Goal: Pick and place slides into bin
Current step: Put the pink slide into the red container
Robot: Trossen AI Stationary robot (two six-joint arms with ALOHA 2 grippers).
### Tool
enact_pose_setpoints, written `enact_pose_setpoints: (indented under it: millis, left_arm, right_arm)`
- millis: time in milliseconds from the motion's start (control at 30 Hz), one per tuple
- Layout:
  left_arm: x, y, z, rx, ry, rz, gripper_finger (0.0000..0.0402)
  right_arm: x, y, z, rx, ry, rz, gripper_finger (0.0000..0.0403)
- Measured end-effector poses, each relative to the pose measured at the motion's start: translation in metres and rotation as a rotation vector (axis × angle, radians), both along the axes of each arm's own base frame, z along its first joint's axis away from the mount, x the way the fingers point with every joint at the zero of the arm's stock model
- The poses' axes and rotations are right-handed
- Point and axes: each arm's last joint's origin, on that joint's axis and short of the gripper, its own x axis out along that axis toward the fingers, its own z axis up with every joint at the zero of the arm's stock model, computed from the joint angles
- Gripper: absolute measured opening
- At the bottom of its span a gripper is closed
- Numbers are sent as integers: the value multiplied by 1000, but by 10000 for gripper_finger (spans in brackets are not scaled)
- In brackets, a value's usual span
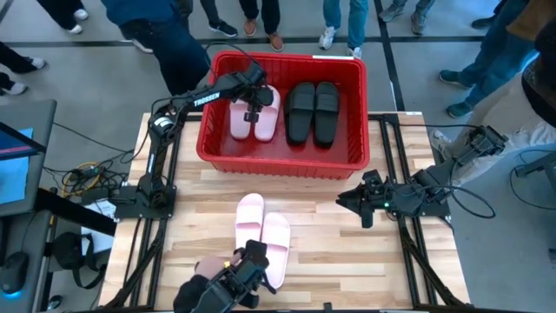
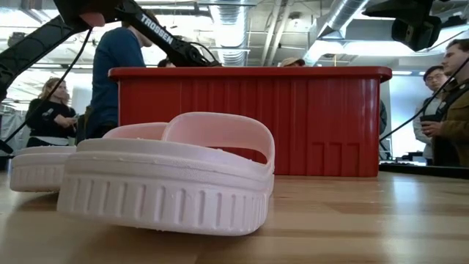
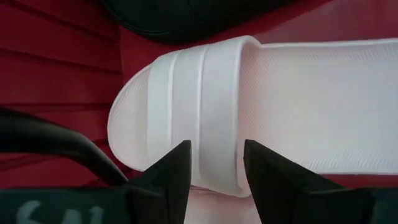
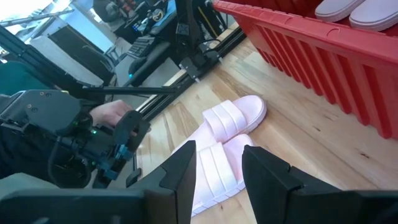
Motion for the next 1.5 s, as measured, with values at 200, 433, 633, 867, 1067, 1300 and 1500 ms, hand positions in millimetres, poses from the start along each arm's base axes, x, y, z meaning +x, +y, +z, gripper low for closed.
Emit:
enact_pose_setpoints:
  millis: [200,433,633,867,1067,1300,1500]
  left_arm:
    - [3,-5,7,-41,-19,12,137]
    - [6,-9,37,-103,-66,26,138]
    - [12,-17,67,-99,-106,35,138]
    - [17,-35,106,-121,-138,48,138]
    - [12,-51,141,-147,-177,81,138]
    - [-13,-77,181,-163,-249,105,138]
    - [-41,-102,221,-149,-348,117,138]
  right_arm:
    - [0,0,0,-1,2,2,118]
    - [-1,2,0,-11,4,18,118]
    - [-3,5,0,-16,2,37,118]
    - [-5,8,0,-26,1,62,118]
    - [-5,9,0,-56,2,76,118]
    - [-5,9,1,-101,-6,92,118]
    - [-5,9,2,-115,-14,98,118]
